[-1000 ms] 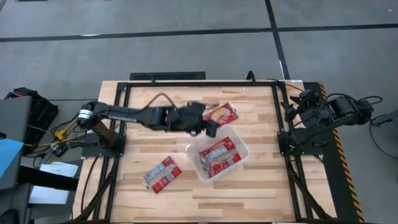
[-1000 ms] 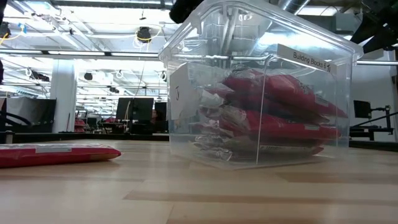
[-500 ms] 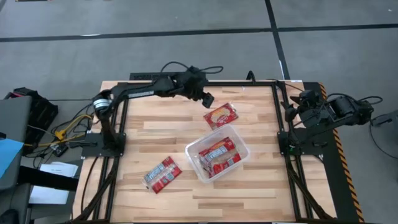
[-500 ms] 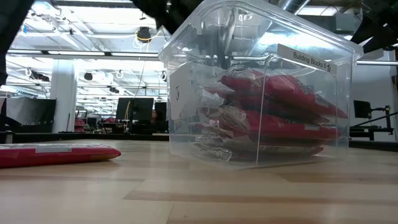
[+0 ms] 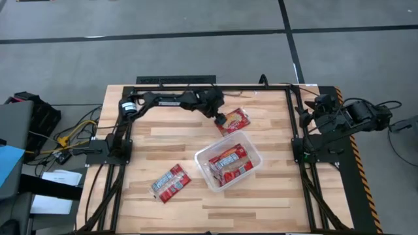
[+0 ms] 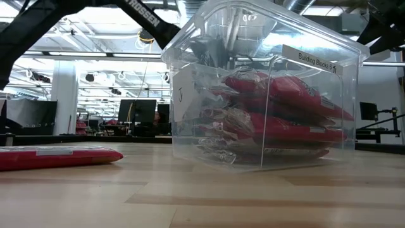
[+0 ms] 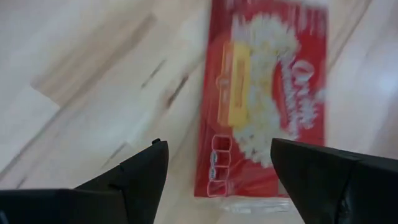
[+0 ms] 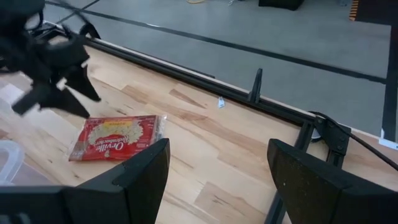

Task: Sort popcorn bags into baskets
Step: Put the red popcorn pack into the transparent container

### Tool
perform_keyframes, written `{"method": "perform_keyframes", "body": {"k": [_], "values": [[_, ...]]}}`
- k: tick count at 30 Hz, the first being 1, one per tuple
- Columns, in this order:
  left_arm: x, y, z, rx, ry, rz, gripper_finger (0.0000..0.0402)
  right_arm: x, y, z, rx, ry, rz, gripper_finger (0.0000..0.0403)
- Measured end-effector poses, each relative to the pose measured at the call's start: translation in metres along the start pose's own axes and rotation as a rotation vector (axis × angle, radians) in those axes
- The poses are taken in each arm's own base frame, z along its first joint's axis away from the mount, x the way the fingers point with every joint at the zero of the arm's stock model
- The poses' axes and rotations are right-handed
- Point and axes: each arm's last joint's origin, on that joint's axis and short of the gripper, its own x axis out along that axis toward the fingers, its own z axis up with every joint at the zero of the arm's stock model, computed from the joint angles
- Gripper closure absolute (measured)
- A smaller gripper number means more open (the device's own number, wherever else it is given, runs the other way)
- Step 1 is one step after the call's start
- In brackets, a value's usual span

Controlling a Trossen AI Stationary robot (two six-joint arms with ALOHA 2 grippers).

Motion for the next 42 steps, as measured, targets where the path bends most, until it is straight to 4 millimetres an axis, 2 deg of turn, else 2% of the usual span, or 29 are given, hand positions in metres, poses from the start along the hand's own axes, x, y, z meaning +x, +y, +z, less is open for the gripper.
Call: {"method": "perform_keyframes", "body": {"k": [7, 13, 16, 22, 23, 25, 31, 42], "values": [[0.023, -0.017, -0.022, 0.173, 0.027, 0.154, 0.0131, 0.0, 0.0, 0.0, 0.06, 0.0, 0.0, 0.0107], [0.039, -0.026, -0.04, 0.22, 0.074, 0.218, 0.0147, 0.0, 0.0, 0.0, 0.077, -0.002, 0.002, 0.0107], [0.038, -0.027, -0.043, 0.23, 0.096, 0.253, 0.0197, 0.0, 0.001, 0.001, 0.087, -0.004, 0.006, 0.0107], [0.037, -0.024, -0.045, 0.228, 0.13, 0.256, 0.0365, 0.0, 0.001, 0.001, 0.117, -0.005, 0.006, 0.0107], [0.037, -0.023, -0.045, 0.22, 0.131, 0.255, 0.0382, 0.0, 0.001, 0.001, 0.117, -0.006, 0.006, 0.0107], [0.036, -0.022, -0.044, 0.194, 0.139, 0.239, 0.0389, 0.0, 0.001, 0.001, 0.119, -0.006, 0.006, 0.0107], [0.022, -0.022, -0.041, 0.135, 0.169, 0.185, 0.04, 0.0, 0.001, 0.001, 0.119, -0.007, 0.005, 0.0107], [-0.032, -0.033, -0.016, 0.099, 0.051, 0.178, 0.0401, 0.0, 0.001, 0.001, 0.11, -0.009, 0.003, 0.0107]]}}
